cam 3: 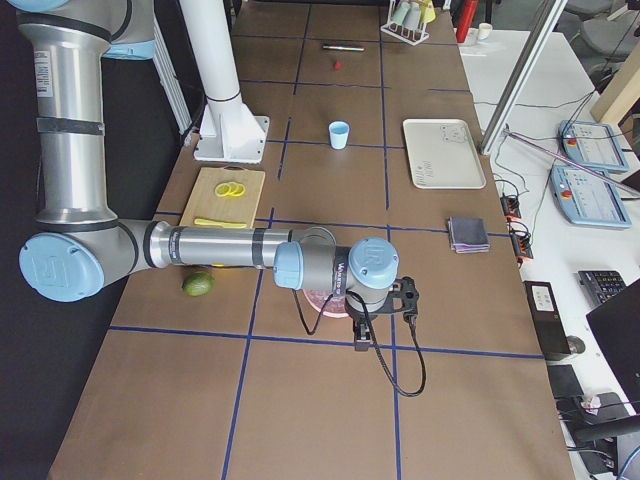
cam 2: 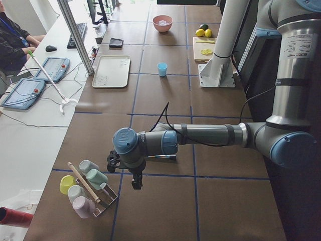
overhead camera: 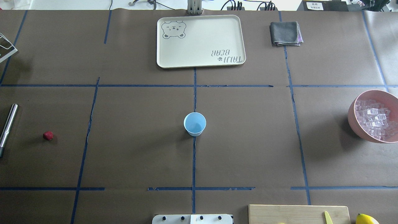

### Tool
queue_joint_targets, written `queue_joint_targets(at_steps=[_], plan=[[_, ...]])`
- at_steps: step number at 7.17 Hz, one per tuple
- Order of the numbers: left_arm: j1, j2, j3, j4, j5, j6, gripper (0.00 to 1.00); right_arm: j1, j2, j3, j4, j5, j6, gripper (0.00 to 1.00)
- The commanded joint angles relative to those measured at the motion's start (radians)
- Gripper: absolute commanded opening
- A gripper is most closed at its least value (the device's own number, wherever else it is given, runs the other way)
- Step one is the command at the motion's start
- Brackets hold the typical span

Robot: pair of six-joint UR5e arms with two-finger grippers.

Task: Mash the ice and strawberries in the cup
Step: 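Move the right gripper over the pink bowl of ice cubes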

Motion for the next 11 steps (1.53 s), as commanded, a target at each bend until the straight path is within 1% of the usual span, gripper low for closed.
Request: queue_joint_targets(at_steps=[1,7,8,9,10,11], plan=[[0.0,0.005,-0.001,0.001,0.001,0.0,1.0,0.001,-0.001,0.007,0.0,0.001,0.014,1.0],[0.0,-0.001,-0.003,-0.004,0.001,0.004,1.0,-0.001,0.01,0.008,0.0,0.0,0.017,1.0],[0.002,-0.002,-0.006,-0.013,-0.001,0.009,1.0,-0.001,0.029,0.014,0.001,0.003,0.069,1.0],[0.002,-0.01,-0.001,-0.013,-0.001,0.009,1.0,-0.001,0.045,0.028,0.0,0.007,0.112,1.0],[0.002,-0.016,-0.006,-0.018,-0.001,0.007,1.0,-0.001,0.037,0.071,0.0,0.007,0.113,1.0],[0.002,-0.013,-0.02,-0.018,-0.001,0.007,1.0,-0.019,0.04,0.07,0.006,0.004,0.11,1.0]])
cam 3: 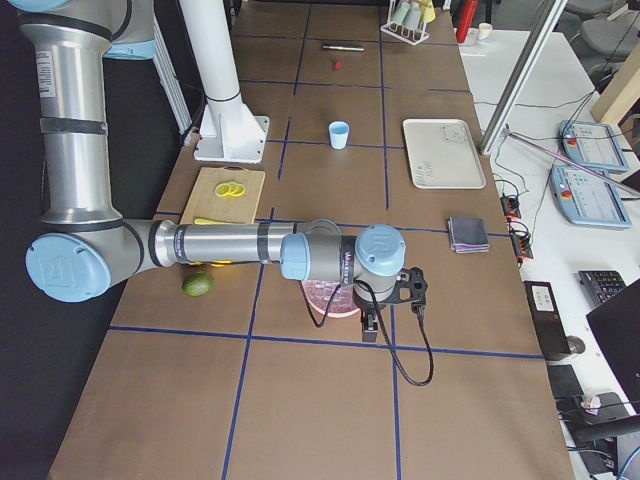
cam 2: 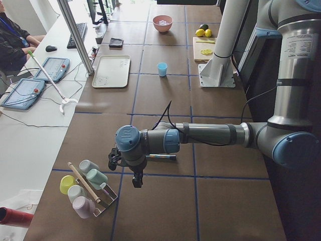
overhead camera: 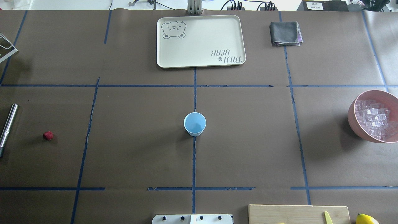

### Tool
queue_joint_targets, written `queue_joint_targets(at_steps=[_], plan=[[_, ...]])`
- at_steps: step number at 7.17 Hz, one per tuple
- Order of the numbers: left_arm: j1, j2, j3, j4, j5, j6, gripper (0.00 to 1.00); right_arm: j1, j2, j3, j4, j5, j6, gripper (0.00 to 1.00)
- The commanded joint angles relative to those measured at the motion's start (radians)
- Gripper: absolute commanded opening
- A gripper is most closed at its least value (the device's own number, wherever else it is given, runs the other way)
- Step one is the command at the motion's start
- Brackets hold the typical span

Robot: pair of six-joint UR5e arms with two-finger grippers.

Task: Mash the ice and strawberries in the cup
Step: 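Move the right gripper over the pink bowl of ice cubes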

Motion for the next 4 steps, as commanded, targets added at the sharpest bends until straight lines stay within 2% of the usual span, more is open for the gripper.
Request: queue_joint_targets(at_steps=[1,2,4], plan=[[0.0,-0.001,-0.013,-0.002,0.0,-0.008,1.0,-0.015,0.0,0.028,0.026,0.001,0.021,1.0],[0.0,-0.004,-0.016,-0.003,0.0,-0.01,1.0,-0.017,-0.01,0.071,0.028,0.006,0.124,1.0],[0.006,-0.036,-0.044,-0.002,0.001,-0.008,1.0,-0.073,-0.152,0.228,0.072,-0.002,0.185,1.0]])
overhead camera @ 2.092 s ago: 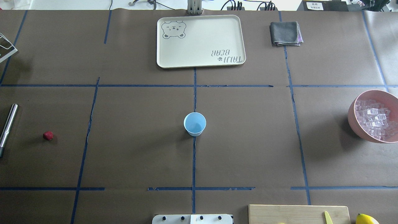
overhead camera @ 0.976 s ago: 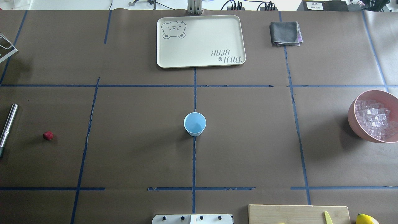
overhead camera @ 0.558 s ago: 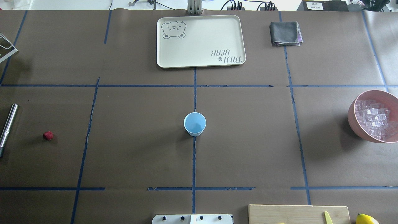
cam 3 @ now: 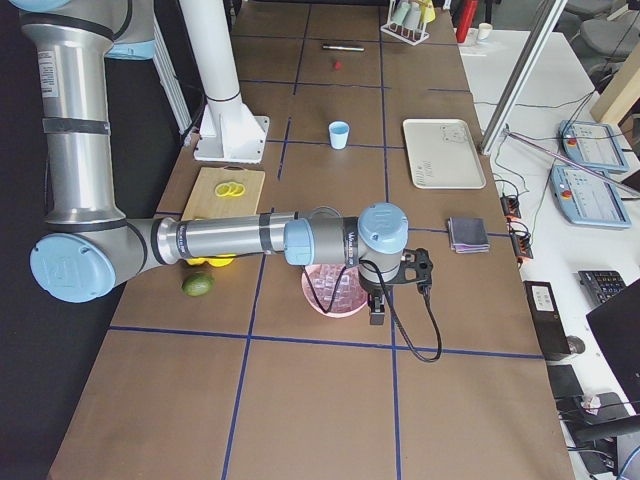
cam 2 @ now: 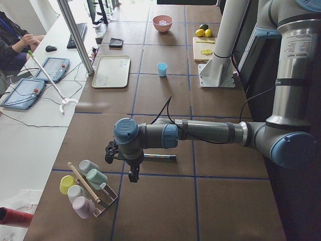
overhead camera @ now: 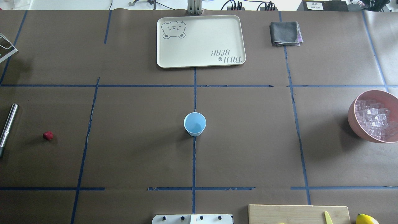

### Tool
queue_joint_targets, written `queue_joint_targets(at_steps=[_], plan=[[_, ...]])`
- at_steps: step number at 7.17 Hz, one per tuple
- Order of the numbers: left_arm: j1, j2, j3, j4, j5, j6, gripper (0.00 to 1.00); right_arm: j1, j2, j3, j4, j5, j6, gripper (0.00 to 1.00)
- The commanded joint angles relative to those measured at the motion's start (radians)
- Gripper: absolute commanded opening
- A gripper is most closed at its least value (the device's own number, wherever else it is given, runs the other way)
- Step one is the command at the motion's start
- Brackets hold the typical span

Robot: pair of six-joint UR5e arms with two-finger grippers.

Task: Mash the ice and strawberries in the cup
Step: 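Move the right gripper over the pink bowl of ice cubes, then lower the right gripper into the bowl and grasp an ice cube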

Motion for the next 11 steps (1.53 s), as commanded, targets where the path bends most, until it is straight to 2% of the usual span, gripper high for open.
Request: queue_joint_targets(at_steps=[1,2,3,4,5,6,7,8,10,11], plan=[[0.005,-0.023,-0.013,-0.002,-0.002,0.001,1.0,-0.046,-0.125,0.1,0.138,-0.005,0.055,1.0],[0.019,-0.036,-0.01,0.001,0.0,-0.002,1.0,-0.099,-0.138,0.129,0.184,-0.008,0.195,1.0],[0.043,-0.046,-0.01,0.003,0.0,-0.003,1.0,-0.167,-0.176,0.18,0.193,-0.043,0.275,0.99],[0.054,-0.047,-0.01,0.0,-0.002,-0.003,1.0,-0.234,-0.222,0.191,0.262,-0.083,0.324,0.96],[0.057,-0.045,-0.006,0.0,-0.002,-0.002,1.0,-0.3,-0.277,0.182,0.42,-0.101,0.469,0.97],[0.057,-0.045,-0.004,0.0,-0.002,0.0,1.0,-0.39,-0.289,0.15,0.542,-0.159,0.612,0.99],[0.057,-0.045,-0.004,0.0,-0.002,0.0,1.0,-0.478,-0.271,0.112,0.576,-0.223,0.637,1.0],[0.057,-0.045,-0.003,0.0,-0.002,0.0,1.0,-0.503,-0.26,0.067,0.583,-0.259,0.667,0.99],[0.057,-0.045,-0.001,0.0,-0.002,0.001,1.0,-0.519,-0.221,-0.045,0.678,-0.266,0.681,0.99],[0.057,-0.046,0.002,-0.002,-0.002,0.001,1.0,-0.517,-0.219,-0.042,0.678,-0.256,0.693,0.98]])
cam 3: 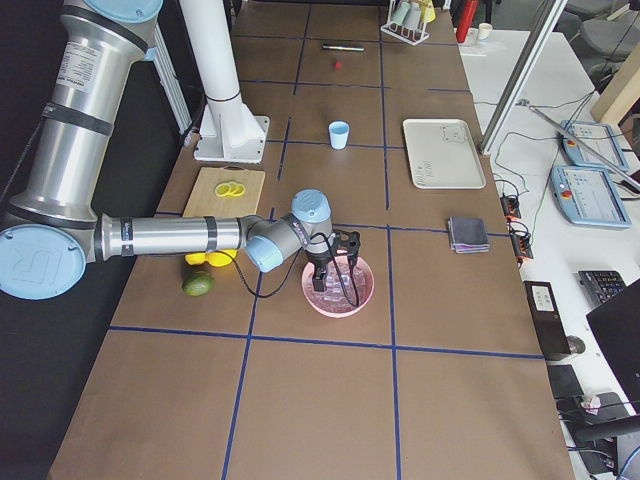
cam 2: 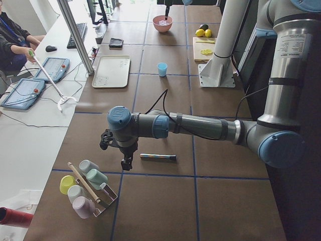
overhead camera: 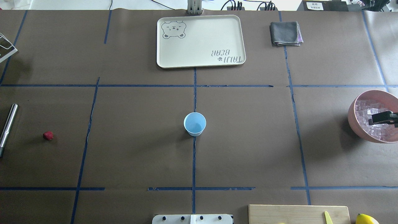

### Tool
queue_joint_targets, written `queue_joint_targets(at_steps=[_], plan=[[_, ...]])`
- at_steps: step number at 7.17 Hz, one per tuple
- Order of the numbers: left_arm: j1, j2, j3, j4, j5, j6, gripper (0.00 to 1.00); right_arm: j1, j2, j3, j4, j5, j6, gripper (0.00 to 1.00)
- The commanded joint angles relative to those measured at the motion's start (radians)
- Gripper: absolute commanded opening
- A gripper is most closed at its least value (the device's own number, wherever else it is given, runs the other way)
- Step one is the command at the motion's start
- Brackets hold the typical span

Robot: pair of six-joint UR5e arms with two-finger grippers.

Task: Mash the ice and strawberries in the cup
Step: 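Lower the right gripper into the bowl and grasp an ice cube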

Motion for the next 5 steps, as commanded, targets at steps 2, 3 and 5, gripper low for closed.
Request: queue_joint_targets(at_steps=[2,3,5], plan=[[0.0,-0.003,0.007,-0.011,0.0,0.002,1.0,-0.004,0.011,-0.025,0.021,0.009,0.016,0.95],[0.0,-0.003,0.009,-0.016,0.0,0.002,1.0,-0.004,0.011,-0.025,0.021,0.014,0.016,0.88],[0.0,-0.003,0.007,-0.016,0.0,0.002,1.0,-0.004,0.011,-0.026,0.016,0.015,0.016,0.79]])
